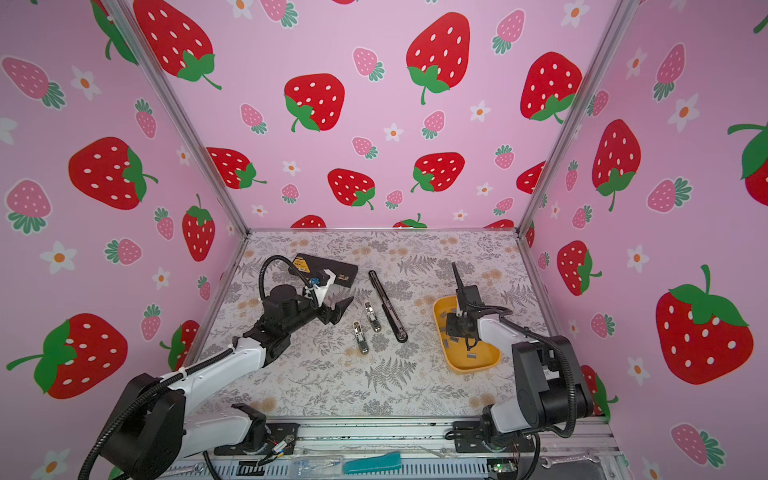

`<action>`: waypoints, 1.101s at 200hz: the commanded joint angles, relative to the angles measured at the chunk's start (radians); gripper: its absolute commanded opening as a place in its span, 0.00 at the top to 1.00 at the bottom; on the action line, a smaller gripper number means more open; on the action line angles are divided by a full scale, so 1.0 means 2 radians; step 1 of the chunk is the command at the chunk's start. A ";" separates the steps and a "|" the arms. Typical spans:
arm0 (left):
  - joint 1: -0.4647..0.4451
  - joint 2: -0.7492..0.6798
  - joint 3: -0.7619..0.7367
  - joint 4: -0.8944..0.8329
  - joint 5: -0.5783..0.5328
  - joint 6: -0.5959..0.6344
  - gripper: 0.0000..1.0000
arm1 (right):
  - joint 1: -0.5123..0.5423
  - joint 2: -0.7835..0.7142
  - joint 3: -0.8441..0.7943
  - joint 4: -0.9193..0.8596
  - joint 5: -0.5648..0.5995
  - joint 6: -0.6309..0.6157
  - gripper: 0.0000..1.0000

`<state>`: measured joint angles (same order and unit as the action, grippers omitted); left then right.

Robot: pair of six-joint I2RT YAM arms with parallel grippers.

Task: Load the staples into the stapler

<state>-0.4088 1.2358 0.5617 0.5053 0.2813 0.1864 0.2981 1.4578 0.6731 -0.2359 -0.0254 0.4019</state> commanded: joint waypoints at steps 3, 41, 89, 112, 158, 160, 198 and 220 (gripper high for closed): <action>0.000 -0.003 0.002 0.007 0.011 0.007 0.11 | -0.001 -0.008 -0.009 -0.045 -0.008 0.010 0.60; 0.001 -0.003 0.001 0.009 0.009 0.007 0.11 | -0.002 -0.009 -0.008 -0.056 -0.010 0.010 0.61; 0.000 0.001 0.005 0.007 0.007 0.008 0.11 | -0.002 -0.010 -0.001 -0.071 -0.005 0.012 0.69; 0.000 0.002 0.005 0.007 0.004 0.008 0.11 | -0.002 -0.021 0.002 -0.077 -0.002 0.013 0.63; 0.000 0.005 0.009 0.004 -0.006 0.012 0.11 | -0.002 -0.022 0.009 -0.087 0.001 0.012 0.53; 0.000 0.005 0.009 0.003 -0.006 0.012 0.11 | -0.002 -0.022 0.009 -0.087 0.000 0.012 0.53; 0.000 0.007 0.010 0.003 -0.011 0.013 0.11 | -0.001 -0.013 0.006 -0.085 -0.008 0.011 0.64; 0.000 0.010 0.012 0.003 -0.011 0.013 0.11 | -0.001 -0.009 0.004 -0.084 -0.007 0.011 0.75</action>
<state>-0.4088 1.2404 0.5617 0.5045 0.2680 0.1883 0.2981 1.4242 0.6804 -0.3618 -0.0376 0.4191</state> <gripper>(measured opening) 0.893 0.287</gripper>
